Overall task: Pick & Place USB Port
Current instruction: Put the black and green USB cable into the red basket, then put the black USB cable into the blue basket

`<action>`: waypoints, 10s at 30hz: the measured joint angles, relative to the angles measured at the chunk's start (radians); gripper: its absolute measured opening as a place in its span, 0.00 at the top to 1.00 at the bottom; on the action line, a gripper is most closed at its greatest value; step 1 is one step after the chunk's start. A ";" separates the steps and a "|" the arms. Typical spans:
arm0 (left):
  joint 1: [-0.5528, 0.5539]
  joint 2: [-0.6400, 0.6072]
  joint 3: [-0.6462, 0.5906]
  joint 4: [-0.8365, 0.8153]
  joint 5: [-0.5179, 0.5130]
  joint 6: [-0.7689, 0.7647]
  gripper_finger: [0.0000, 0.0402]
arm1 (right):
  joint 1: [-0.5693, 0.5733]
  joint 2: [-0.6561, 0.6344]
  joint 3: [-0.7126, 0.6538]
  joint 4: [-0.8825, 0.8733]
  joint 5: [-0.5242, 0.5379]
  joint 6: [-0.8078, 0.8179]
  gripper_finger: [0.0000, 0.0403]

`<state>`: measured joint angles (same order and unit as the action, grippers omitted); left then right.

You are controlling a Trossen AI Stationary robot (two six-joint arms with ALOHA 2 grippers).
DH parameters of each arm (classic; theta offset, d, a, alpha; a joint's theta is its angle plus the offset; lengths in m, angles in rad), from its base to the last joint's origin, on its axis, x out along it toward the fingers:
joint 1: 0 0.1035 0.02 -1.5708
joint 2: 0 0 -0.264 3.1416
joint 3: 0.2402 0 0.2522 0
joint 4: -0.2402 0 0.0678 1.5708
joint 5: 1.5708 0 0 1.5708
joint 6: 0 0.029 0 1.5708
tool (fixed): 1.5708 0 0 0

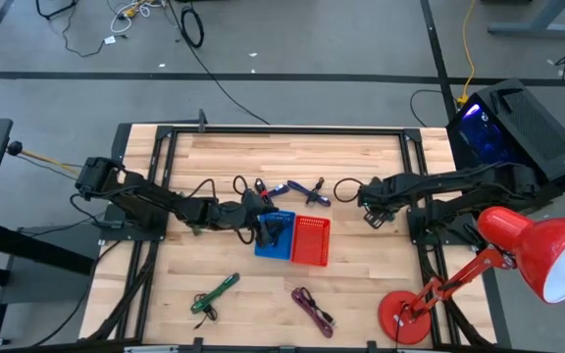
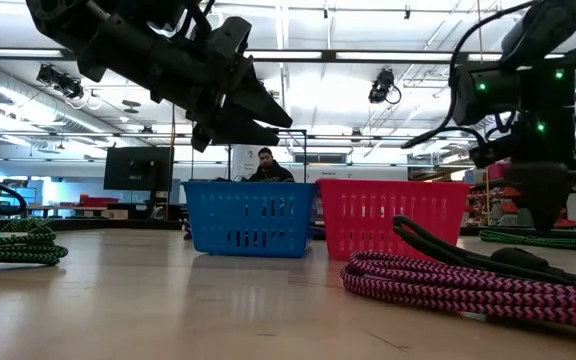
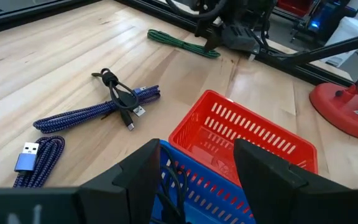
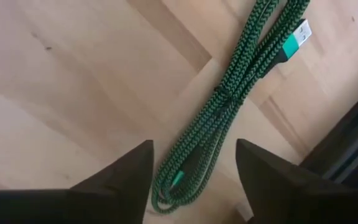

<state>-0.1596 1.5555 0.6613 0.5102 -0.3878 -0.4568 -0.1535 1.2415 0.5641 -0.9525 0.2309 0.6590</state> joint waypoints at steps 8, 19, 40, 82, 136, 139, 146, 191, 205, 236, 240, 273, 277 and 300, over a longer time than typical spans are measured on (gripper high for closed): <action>0.000 0.000 0.000 -0.001 0.000 0.000 0.48 | 0.000 -0.008 -0.113 0.143 -0.003 0.045 0.36; 0.000 0.000 0.000 -0.011 0.000 0.000 0.48 | 0.001 -0.005 -0.126 0.183 -0.023 0.093 0.71; 0.000 0.000 -0.001 -0.022 -0.011 0.006 0.48 | 0.036 0.002 0.283 0.364 -0.062 -0.209 0.99; 0.006 0.000 -0.001 -0.097 -0.045 -0.003 0.48 | 0.816 0.548 0.097 1.674 0.920 0.423 0.99; 0.006 0.001 -0.001 -0.097 -0.045 -0.001 0.48 | 0.729 0.618 0.098 1.589 0.729 0.480 0.78; 0.006 0.000 -0.001 -0.097 -0.045 -0.001 0.48 | 0.724 0.618 0.098 1.590 0.729 0.472 0.77; 0.006 0.001 -0.001 -0.097 -0.045 -0.001 0.48 | 0.698 0.618 0.098 1.627 0.728 0.383 0.77; 0.006 0.001 0.000 -0.119 0.045 0.061 0.48 | 0.757 0.153 0.096 0.733 0.170 0.491 0.77; 0.006 0.001 0.000 -0.119 0.045 0.071 0.48 | 0.907 0.439 0.098 1.191 0.111 0.642 0.77; 0.006 0.001 0.000 -0.119 0.052 0.068 0.48 | 0.897 0.654 0.268 1.239 0.118 0.570 0.77; 0.006 0.001 0.000 -0.119 0.052 0.068 0.48 | 0.886 0.654 0.268 1.249 0.120 0.548 0.77; 0.006 0.001 0.000 -0.119 0.052 0.069 0.48 | 0.872 0.702 0.271 1.347 0.107 0.507 0.77; 0.006 0.001 0.000 -0.120 0.052 0.068 0.48 | 0.869 0.704 0.270 1.362 0.104 0.496 0.77; 0.006 0.001 0.000 -0.120 0.052 0.068 0.48 | 0.847 0.697 0.271 1.354 0.103 0.372 1.00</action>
<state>-0.1535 1.5562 0.6609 0.3901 -0.3355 -0.3893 0.6937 1.9385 0.8351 0.4017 0.3342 1.0314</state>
